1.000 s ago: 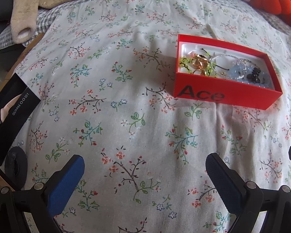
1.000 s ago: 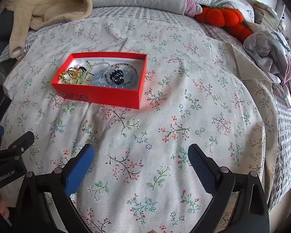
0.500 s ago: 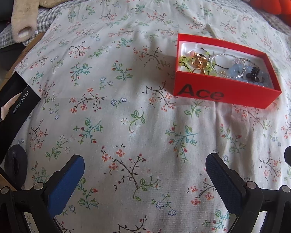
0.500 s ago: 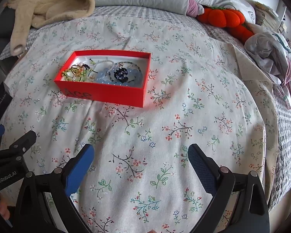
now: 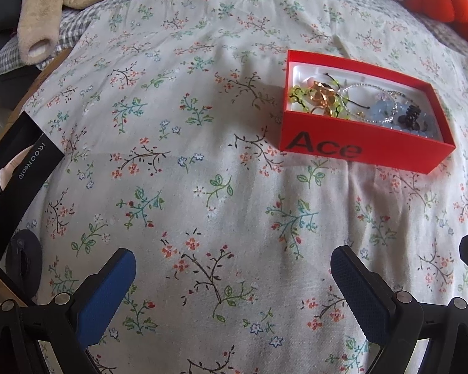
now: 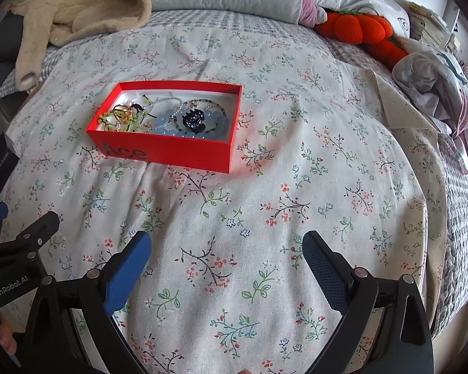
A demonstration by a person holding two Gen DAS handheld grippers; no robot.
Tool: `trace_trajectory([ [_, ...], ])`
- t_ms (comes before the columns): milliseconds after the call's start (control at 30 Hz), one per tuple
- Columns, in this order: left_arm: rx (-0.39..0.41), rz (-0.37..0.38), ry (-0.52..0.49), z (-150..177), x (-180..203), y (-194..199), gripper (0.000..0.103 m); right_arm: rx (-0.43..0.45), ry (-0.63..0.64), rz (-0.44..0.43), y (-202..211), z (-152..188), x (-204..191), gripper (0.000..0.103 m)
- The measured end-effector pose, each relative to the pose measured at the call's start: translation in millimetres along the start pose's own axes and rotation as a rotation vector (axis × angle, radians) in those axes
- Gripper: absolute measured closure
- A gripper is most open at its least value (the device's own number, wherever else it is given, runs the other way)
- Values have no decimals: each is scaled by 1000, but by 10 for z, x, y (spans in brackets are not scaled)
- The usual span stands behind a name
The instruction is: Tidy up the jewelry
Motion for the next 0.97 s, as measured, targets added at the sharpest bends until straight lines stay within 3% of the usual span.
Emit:
trace_trajectory([
  [800, -26, 8, -22, 25, 50, -64, 0, -6, -4, 3, -27, 25, -7, 4],
  [967, -75, -5, -24, 77, 40, -235, 0, -22, -22, 2, -89, 58, 13, 4],
])
Point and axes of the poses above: each gripper's, at about its wrist camera, not at the fingertips, and y roughly against the way its jaws point, x to its right, z to its underside, the point moved 6 cm from there along -y, roughly the way its jaws point, and after that the axes turned 1 degree about z, right-handed, at the moved point
